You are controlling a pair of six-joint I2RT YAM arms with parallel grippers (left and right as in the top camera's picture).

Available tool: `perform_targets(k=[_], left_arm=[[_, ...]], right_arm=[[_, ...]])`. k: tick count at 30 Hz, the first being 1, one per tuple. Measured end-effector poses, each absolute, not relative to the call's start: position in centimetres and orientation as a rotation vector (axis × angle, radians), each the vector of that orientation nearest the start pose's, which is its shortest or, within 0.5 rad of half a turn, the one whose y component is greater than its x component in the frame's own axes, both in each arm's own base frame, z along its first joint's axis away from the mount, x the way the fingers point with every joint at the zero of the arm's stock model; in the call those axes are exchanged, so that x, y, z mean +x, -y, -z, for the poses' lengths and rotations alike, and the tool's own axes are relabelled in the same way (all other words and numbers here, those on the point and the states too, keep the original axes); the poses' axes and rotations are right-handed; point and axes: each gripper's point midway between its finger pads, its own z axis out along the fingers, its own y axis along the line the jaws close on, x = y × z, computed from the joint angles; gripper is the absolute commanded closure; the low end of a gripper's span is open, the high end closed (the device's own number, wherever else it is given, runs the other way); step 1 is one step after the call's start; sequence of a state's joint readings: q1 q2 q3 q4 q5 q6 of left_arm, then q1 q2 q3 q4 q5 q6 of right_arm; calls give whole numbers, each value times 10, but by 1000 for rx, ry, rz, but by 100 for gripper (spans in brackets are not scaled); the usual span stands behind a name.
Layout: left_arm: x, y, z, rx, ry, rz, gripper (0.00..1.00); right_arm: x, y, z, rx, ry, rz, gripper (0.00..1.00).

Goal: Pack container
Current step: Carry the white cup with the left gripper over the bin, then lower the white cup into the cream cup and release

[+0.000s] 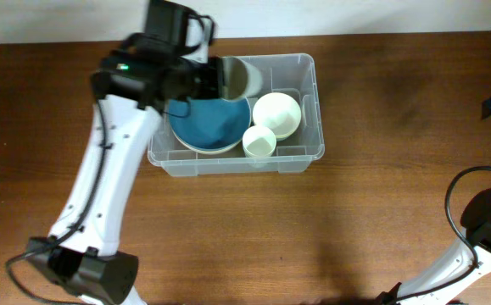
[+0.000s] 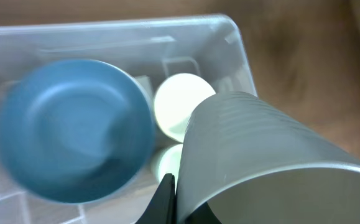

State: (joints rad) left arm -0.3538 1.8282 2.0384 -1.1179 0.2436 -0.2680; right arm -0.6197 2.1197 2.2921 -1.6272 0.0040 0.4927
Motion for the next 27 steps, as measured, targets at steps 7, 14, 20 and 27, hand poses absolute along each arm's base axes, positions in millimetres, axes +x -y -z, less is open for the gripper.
perform_targets(k=[7,14,20,27], left_arm=[[414,232,-239,317,-2642,515,99],[408,229,-197,316,-2786,457,99],[401,226,-184,314,-2850,435,99],[394,222,-174,312,-2908,414,99]], right_arm=[[339,243,-196,1597,-2570,17,1],[339,243,-196,1598,-2570,17,1],[339,243,-196,1598,-2569,17,1],[339,243,-196,1598,-2569,17,1]])
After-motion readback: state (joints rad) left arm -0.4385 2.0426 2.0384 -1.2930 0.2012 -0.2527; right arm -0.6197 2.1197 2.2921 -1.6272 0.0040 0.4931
